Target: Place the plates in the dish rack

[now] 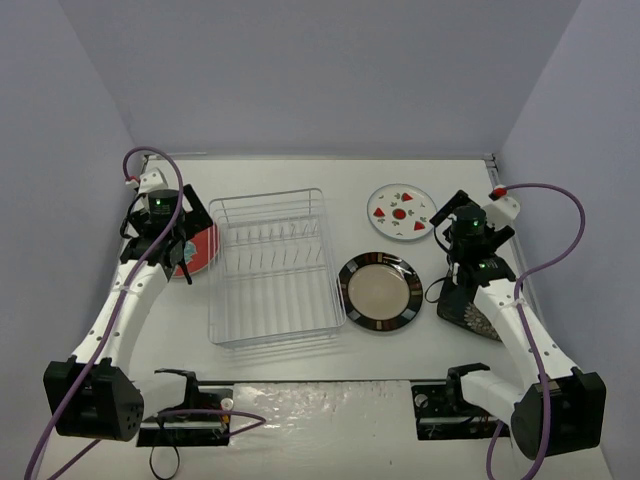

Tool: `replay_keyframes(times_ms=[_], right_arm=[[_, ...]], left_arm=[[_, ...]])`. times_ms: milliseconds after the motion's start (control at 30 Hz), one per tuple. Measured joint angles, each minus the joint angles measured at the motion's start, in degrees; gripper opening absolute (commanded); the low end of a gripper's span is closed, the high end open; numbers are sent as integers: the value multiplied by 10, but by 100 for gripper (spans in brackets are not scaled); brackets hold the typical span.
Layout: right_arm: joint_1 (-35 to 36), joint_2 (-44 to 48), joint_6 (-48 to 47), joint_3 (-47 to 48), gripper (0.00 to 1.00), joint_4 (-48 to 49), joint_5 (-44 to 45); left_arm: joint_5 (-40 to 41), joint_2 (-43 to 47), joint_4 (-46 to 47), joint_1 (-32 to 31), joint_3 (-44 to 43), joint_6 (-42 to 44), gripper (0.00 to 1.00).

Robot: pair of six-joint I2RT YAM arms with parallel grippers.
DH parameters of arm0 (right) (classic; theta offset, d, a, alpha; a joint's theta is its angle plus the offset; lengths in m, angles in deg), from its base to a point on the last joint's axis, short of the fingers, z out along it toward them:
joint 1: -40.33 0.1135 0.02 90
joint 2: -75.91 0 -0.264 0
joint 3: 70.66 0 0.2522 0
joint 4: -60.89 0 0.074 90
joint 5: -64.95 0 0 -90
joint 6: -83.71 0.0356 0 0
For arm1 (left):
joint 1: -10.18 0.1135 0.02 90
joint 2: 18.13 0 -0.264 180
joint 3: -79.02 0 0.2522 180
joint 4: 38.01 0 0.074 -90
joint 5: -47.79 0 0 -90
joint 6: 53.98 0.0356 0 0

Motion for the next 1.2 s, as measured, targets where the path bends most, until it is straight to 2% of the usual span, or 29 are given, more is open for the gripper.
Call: replay_keyframes(times_ms=[367,733,900,1200], right_arm=[[-3,-15,-37,1,100,0,-61],[-39,-170,-118,3,100,-22,-297],[-55,-228,-139,3,100,-29,-377],[-111,-227,-125,-60,97,1,-511]], left_arm=[[2,0,0,0,0,-1,97],[-6,0,17,0,8,0,97],[-11,-6,22,0,8,0,97],[-18,-29,28,0,8,0,97]])
